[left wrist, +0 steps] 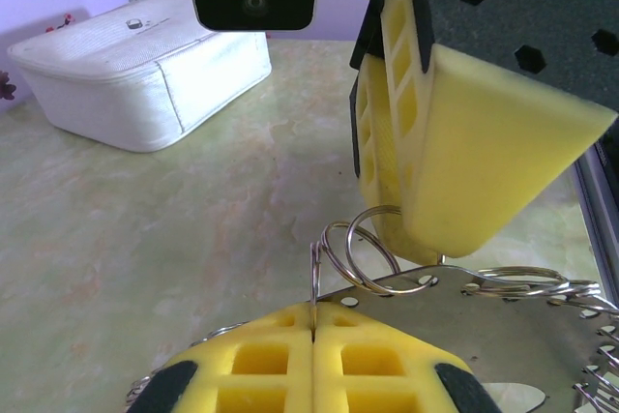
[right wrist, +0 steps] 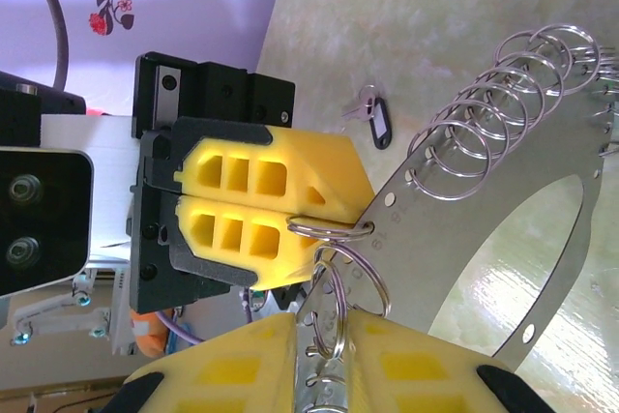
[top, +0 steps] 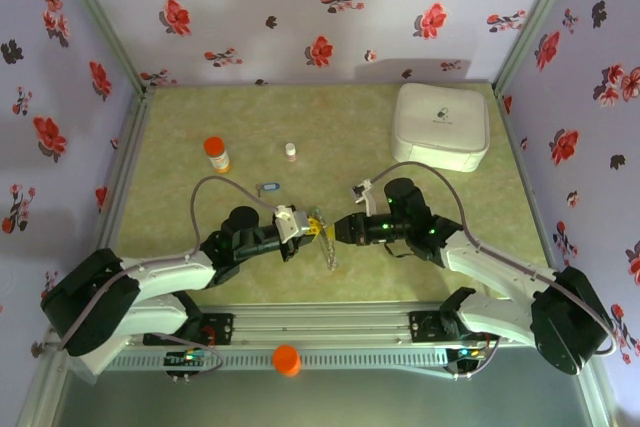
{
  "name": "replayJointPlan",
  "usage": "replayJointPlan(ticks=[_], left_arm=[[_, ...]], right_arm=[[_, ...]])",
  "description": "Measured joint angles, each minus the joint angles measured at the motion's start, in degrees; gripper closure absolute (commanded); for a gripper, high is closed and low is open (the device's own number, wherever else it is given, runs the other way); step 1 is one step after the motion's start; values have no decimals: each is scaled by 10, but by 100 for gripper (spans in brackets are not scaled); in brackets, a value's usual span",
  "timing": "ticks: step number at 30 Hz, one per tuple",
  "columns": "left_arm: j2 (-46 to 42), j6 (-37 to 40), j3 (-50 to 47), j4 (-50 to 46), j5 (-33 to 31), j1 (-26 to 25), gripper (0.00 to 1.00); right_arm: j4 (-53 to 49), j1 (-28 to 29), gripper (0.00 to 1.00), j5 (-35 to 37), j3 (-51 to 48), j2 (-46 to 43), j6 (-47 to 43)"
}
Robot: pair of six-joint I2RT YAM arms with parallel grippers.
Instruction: Put the keys on the keyring
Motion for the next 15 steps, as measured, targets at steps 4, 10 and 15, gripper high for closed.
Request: replayJointPlan(ticks=[4,10,15], left_arm=[[1,0,0,3,0,0,100],[2,0,0,2,0,0,100],[3,0,0,4,0,0,100]], right_arm=[[0,0,84,5,1,4,-4],[0,0,91,8,1,6,-7],[-2,0,99,13,5,6,-11]])
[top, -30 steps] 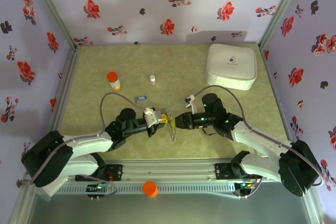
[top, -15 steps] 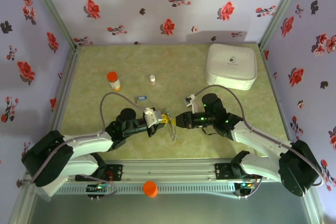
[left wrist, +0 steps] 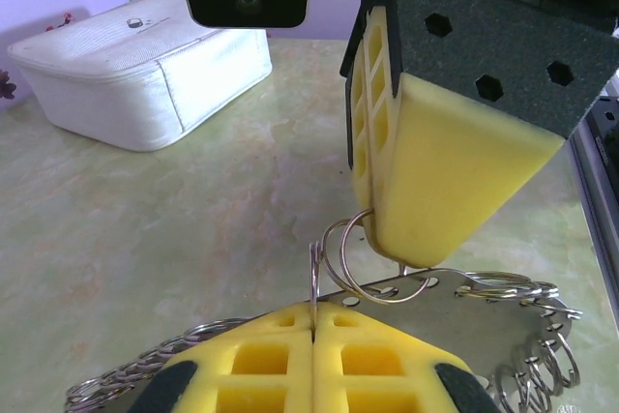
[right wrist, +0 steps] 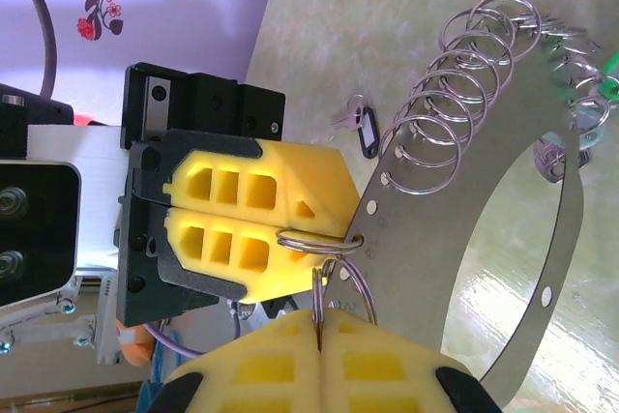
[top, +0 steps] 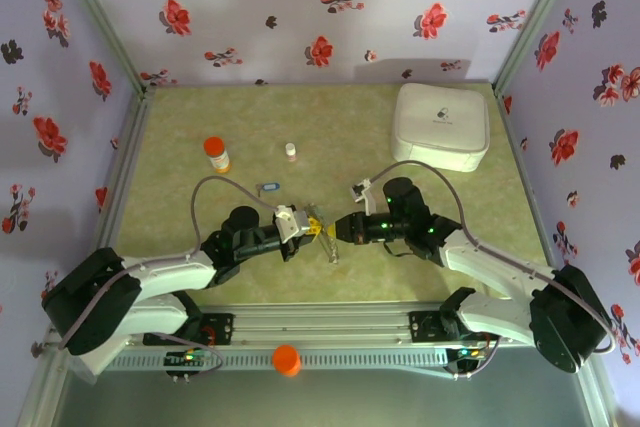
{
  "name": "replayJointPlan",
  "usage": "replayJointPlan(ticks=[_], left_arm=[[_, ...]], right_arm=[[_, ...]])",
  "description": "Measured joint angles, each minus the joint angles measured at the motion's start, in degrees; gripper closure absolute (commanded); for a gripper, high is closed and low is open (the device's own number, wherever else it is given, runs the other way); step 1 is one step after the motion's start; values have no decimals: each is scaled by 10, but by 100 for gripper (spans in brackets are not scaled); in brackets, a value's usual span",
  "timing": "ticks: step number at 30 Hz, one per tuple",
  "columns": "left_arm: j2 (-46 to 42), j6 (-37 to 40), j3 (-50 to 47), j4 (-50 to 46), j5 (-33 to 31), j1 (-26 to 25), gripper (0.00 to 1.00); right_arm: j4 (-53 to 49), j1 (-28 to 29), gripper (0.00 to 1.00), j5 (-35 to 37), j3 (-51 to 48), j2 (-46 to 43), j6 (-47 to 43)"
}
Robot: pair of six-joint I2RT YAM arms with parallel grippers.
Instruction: Put the keys on the keyring
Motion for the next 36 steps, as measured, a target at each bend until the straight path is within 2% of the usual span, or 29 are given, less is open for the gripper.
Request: replayJointPlan(ticks=[5,12,19,26,30,36], left_arm=[[0,-1,0,-2,0,0,100],[0,-14,0,-1,6,0,83],[0,-33,0,2,6,0,68],[-52,-38,-12,-16,22,7,70],[-82,-33,-10,-46,68,22,71],[-78,-23,22,-90,144,35,69]], right_arm=[[-22,1,100,9,7,-5,-31],[-115,1,100,49,33,-47,-141],[-224,20,100,90,80,-48,-269],[-323,44,100,134,146,-26,-401],[-368,57,100,150,187,-11,-483],[-417,73,100,155,237,10,-600]])
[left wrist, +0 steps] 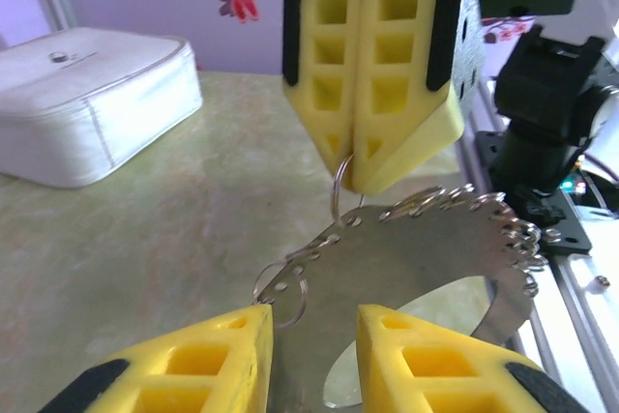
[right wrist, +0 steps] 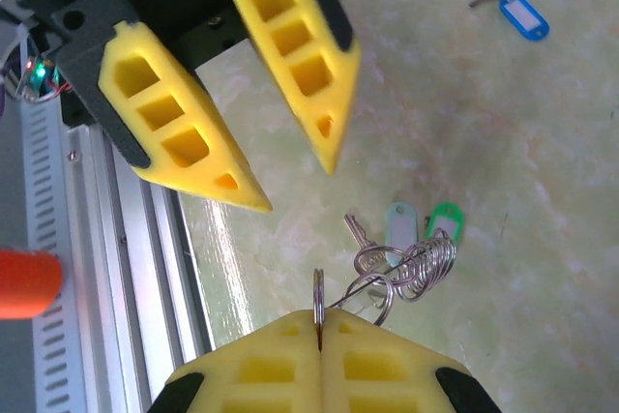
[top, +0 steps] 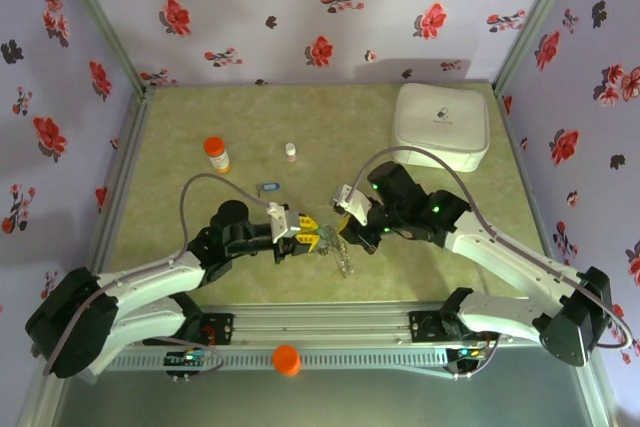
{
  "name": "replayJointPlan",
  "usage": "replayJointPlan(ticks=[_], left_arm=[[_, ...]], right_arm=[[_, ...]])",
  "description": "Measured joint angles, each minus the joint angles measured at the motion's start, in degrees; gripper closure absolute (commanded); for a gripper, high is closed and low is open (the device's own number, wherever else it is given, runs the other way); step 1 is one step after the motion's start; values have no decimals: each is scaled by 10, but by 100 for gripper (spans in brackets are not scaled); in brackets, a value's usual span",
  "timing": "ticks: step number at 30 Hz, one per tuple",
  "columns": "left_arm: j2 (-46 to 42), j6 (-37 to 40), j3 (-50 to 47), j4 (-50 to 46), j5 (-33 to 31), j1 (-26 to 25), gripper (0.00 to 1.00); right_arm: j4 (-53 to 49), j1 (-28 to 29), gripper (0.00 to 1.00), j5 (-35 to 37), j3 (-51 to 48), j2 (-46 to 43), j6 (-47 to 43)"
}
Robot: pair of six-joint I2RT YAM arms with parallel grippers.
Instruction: Put the keys on the keyring
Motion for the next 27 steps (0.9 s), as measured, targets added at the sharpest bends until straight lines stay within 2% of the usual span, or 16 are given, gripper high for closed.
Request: replayJointPlan(ticks=[6,11,18,22,24,27], left_arm=[[33,0,21,-2,49,0,71],[47,0,29,-2,77,1,80],[48,0,30,0,86,2,87],[49,0,31,1,91,3,100],[50,-2,31,3,92,3,100],[51,-2,31,9,92,3,100]], right_arm=[[-36,19,100,2,50,43,-72],[-52,31,100,9,71,66,-98],[-75,46,100,22,89,79,-115],[-78,49,100,24,90,80,-119],[-78,49,100,23,90,80,-119],[-71,48,72,22,88,78,-104]])
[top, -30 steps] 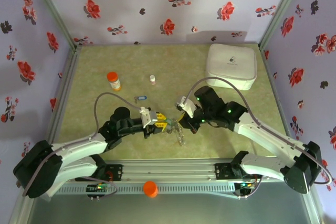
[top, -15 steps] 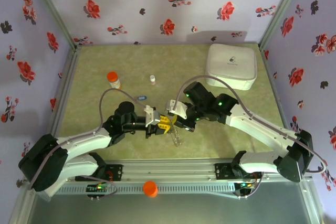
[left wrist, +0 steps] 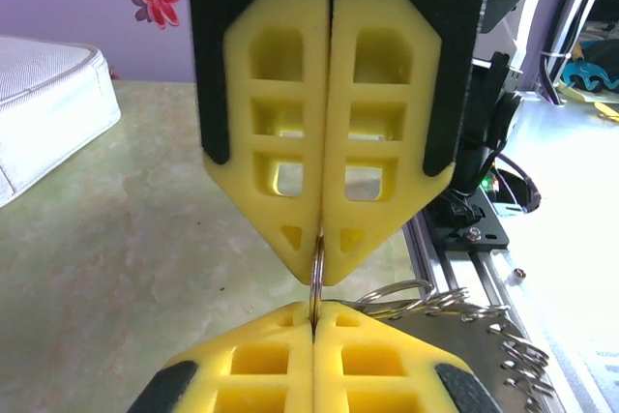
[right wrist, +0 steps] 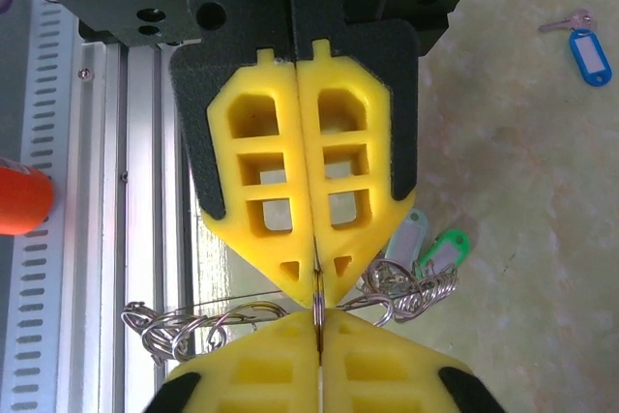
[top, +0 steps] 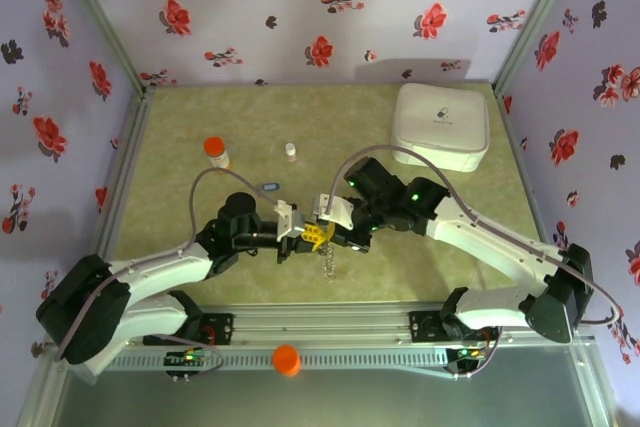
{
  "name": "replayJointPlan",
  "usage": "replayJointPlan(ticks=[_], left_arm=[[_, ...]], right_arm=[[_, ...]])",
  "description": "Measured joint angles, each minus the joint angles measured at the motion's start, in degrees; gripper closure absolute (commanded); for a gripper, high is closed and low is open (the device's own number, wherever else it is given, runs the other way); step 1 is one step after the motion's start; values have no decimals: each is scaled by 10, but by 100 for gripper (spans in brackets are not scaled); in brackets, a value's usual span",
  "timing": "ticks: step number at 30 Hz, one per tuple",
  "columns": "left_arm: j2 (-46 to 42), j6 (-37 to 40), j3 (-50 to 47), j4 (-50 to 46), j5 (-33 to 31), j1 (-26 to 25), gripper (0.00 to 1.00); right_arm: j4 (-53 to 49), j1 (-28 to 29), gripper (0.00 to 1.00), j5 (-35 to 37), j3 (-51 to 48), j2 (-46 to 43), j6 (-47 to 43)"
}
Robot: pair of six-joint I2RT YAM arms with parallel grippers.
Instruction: Put the keys on the keyring
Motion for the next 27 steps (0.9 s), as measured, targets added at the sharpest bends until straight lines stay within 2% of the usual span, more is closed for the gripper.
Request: replayJointPlan(ticks=[2,4,8,11,14,22,25,27], left_arm=[[1,-2,-1,14,0,0,100],[4,-14,-9,43,0,2,100],[38,-64,-44,155,-4,5,100],[85,-108,-69,239,-7,5,100],[116,-140,-71,280,-7,5,100],[120,-164,-71,331,-7,5,100],[120,-165,-71,334,-7,4,100],[120,-165,-71,337,-7,3,100]], right_arm=[[42,-11,63,-18,-23,-17,23],[104,-39,60,-49,-70,-56,60],[258,-100,59,-96,-201,-150,150],[363,-102,59,-120,-283,-191,193],[445,-102,61,-136,-342,-213,224],[530,-97,69,-123,-382,-229,242],[547,-78,69,-110,-382,-218,241],[555,-63,73,-105,-382,-208,241]])
